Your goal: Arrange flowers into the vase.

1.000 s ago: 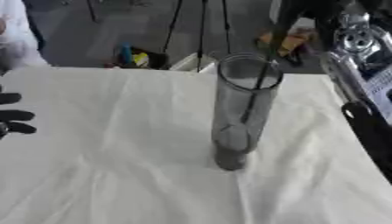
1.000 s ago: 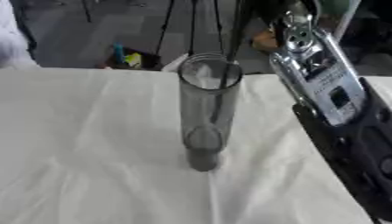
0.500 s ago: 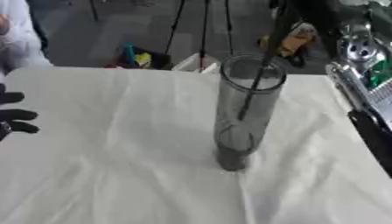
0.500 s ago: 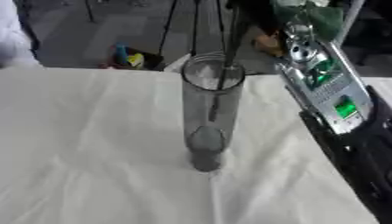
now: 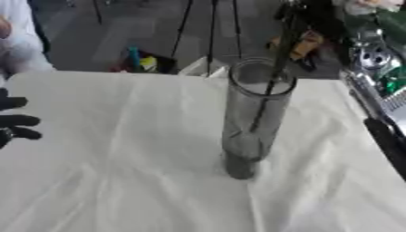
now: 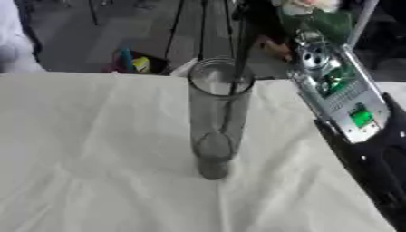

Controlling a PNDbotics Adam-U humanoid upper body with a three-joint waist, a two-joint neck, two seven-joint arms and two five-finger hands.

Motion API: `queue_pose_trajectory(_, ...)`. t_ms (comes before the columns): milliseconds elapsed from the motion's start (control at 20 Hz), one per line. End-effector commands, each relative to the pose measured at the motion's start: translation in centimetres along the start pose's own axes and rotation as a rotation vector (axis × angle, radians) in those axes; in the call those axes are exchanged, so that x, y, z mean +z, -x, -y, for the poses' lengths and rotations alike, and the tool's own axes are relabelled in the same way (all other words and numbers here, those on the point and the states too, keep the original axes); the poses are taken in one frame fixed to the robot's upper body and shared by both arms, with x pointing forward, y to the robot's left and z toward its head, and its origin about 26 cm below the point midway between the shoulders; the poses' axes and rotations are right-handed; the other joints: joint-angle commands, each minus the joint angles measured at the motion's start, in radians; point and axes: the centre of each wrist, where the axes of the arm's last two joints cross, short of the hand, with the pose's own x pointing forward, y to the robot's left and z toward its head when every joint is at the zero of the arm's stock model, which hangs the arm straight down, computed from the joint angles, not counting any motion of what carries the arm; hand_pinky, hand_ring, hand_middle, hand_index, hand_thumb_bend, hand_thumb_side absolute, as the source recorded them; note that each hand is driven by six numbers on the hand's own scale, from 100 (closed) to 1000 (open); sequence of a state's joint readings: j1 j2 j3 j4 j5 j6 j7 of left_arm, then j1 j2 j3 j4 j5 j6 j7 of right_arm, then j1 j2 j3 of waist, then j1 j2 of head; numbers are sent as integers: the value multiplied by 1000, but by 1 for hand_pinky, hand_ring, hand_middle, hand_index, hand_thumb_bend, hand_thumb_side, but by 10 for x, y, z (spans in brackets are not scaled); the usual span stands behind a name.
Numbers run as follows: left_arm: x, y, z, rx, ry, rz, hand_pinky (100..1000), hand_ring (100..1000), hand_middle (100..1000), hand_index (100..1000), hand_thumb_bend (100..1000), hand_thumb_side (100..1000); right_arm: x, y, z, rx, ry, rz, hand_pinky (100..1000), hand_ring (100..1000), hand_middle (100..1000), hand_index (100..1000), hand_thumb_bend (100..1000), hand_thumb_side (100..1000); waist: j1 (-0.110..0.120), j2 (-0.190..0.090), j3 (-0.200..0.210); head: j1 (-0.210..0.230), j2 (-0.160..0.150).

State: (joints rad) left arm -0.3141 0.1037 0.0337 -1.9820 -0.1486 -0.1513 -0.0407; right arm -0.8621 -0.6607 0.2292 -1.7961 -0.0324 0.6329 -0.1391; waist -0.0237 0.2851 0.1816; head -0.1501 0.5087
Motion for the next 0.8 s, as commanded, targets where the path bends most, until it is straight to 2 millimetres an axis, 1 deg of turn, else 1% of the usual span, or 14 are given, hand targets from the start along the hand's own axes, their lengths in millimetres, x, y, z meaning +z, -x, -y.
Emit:
queue_pose_trajectory(50, -4, -7, 3, 2, 17, 30, 557, 640, 715, 860, 100, 997, 3, -8, 11, 50, -11, 39, 661, 509, 443, 627, 490, 932, -10, -2, -2, 3, -11)
queue_pose_trajectory(100, -4, -7, 3, 2, 19, 30, 557, 640, 715, 860, 100, 997, 4, -8, 11, 58, -33, 43, 673, 523, 460, 648, 493, 953, -10, -2, -2, 3, -11)
queue_pose_trajectory(150, -4, -7, 3, 2, 20, 30, 557, 640, 716, 860, 100, 996, 5, -8, 10, 67, -56, 49, 703, 557, 495, 682, 510, 990, -9, -2, -3, 3, -12)
queue_pose_trajectory(250, -4, -6, 3, 2, 21, 29, 557, 640, 716, 860, 100, 996, 6, -8, 11, 86, -93, 59, 710, 567, 505, 689, 516, 1000, -9, -1, -3, 3, -12)
queue_pose_trajectory(550, -3, -6, 3, 2, 23, 27, 557, 641, 717, 861, 100, 997, 6, -6, 14, 114, -115, 75, 718, 578, 518, 694, 523, 1000, -7, 0, -4, 4, -11)
queue_pose_trajectory(800, -4, -6, 3, 2, 27, 27, 556, 641, 717, 861, 100, 997, 8, -4, 14, 151, -129, 89, 742, 611, 561, 734, 542, 1000, -8, 2, -7, 6, -12)
